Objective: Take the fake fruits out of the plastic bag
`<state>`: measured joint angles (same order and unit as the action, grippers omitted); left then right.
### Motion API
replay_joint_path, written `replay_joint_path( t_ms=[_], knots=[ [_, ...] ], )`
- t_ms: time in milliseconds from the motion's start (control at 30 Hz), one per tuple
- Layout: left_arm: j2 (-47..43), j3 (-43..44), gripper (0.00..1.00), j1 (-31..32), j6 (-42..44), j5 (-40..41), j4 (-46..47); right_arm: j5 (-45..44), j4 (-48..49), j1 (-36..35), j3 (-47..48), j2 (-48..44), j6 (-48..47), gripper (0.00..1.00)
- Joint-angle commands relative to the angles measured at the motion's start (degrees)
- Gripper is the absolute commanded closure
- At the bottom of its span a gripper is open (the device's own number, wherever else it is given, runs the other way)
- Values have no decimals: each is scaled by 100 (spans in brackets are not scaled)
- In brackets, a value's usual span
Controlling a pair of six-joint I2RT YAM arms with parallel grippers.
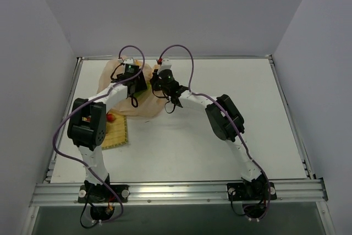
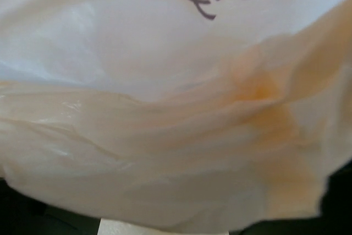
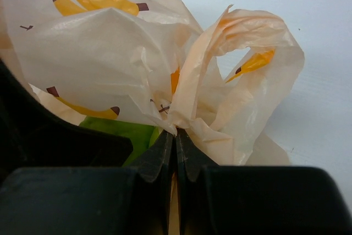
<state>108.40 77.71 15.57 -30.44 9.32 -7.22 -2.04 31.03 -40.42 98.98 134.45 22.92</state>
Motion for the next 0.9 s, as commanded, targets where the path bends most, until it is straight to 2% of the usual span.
replay_joint_path(
  t_ms=[0,200,433,500,567,633,667,700,733,800,867],
  knots=[
    [137,367,33,-46,424,43,-122,99,176,35,16,-455,20,100],
    [366,499,27,-46,723,70,-130,108,176,35,43,-402,29,100],
    [568,657,26,-46,776,-132,-174,143,149,26,113,-332,73,100],
    [507,614,36,-46,785,-132,-130,143,149,26,113,-332,73,100],
    [419,605,39,-46,785,-141,-113,143,132,35,139,-323,73,100],
    [375,614,48,-46,794,-185,-139,143,140,26,139,-323,81,100],
    [323,614,53,-46,785,-185,-156,143,141,26,139,-315,90,100],
    [287,596,64,-46,767,-185,-174,143,149,35,139,-314,99,100],
    [244,535,69,-46,715,-194,-165,143,149,26,139,-314,99,100],
    [24,438,77,-46,653,-185,-113,143,149,26,122,-323,108,100],
    [-283,333,79,-37,565,-255,-69,125,149,35,113,-341,99,100]
  ],
)
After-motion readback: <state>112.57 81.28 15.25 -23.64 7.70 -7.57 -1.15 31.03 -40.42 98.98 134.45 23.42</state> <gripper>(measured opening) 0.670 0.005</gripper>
